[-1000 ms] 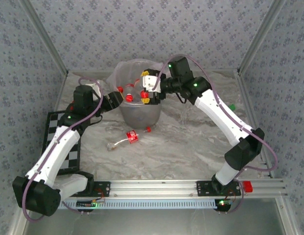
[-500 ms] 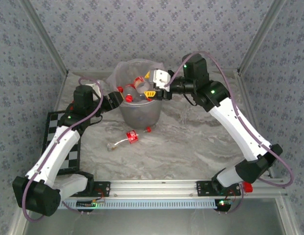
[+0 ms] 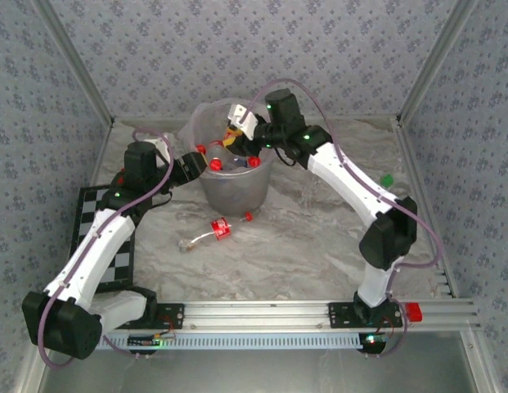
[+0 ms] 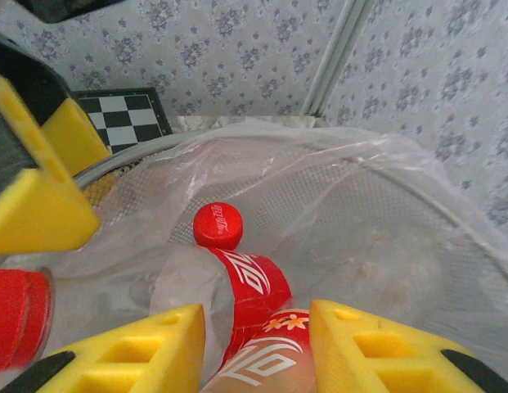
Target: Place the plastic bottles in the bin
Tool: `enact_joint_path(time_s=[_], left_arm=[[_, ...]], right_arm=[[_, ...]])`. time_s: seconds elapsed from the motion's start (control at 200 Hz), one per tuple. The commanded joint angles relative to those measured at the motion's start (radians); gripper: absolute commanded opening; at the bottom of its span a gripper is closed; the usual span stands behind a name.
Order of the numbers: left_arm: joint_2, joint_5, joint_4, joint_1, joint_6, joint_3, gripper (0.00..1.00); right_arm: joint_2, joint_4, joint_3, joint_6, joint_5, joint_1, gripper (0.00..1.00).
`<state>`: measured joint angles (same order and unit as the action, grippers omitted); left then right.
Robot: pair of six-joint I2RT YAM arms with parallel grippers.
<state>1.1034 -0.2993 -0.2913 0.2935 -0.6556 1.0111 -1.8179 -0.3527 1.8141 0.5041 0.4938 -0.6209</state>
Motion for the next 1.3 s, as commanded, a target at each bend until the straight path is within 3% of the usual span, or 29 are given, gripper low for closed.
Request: enact_joint_path(time_s=[0.0,0.215,0.365,0.435,0.51,0.58,0.685,0.805,0.935,1.124,1.294], left_arm=[[0.007,0.003,-0.054,-0.007,0.05,0.023,0.7],[0.001,0.006,-0.127,-0.008,0.13,0.087,0.71],[-0.039,0.048,-0.244,-0.008,0.251,0.177,0.79],[-0.08,0.105,-0.31,-0.007,0.3,0.204,0.82],[-0.134,0.177,-0.371,-0.007,0.314,0.201,0.85],[-0.189,0.226,-0.415,-0.008,0.28,0.163,0.86],[-0.255,0.235,-0.443,-0.011,0.185,0.069,0.86],[-0.302,0.219,-0.445,-0.013,0.094,-0.054,0.84],[-0.308,0.17,-0.395,-0.01,0.138,-0.172,0.81],[-0.184,0.075,-0.095,0.024,0.137,-0.389,0.81],[-0.1,0.075,-0.018,0.073,0.126,-0.46,0.82]], right_arm=[[-0.052,-0.001,0.032,-0.063,-0.056,-0.005,0.38],[-0.062,-0.017,0.02,-0.088,-0.046,-0.005,0.36],[-0.049,-0.054,0.038,-0.073,-0.067,-0.001,0.37],[-0.026,-0.061,0.062,-0.09,-0.059,0.008,0.43],[-0.003,-0.099,0.126,-0.129,-0.057,0.021,0.56],[0.027,-0.123,0.175,-0.172,-0.064,0.03,0.69],[0.097,-0.136,0.179,-0.228,-0.094,0.044,0.76],[0.22,-0.129,0.064,-0.265,-0.154,0.065,0.78],[0.397,-0.028,-0.197,-0.324,-0.176,0.118,0.79],[0.585,-0.015,-0.439,-0.484,-0.117,0.271,0.79],[0.708,-0.056,-0.546,-0.538,-0.079,0.402,0.83]])
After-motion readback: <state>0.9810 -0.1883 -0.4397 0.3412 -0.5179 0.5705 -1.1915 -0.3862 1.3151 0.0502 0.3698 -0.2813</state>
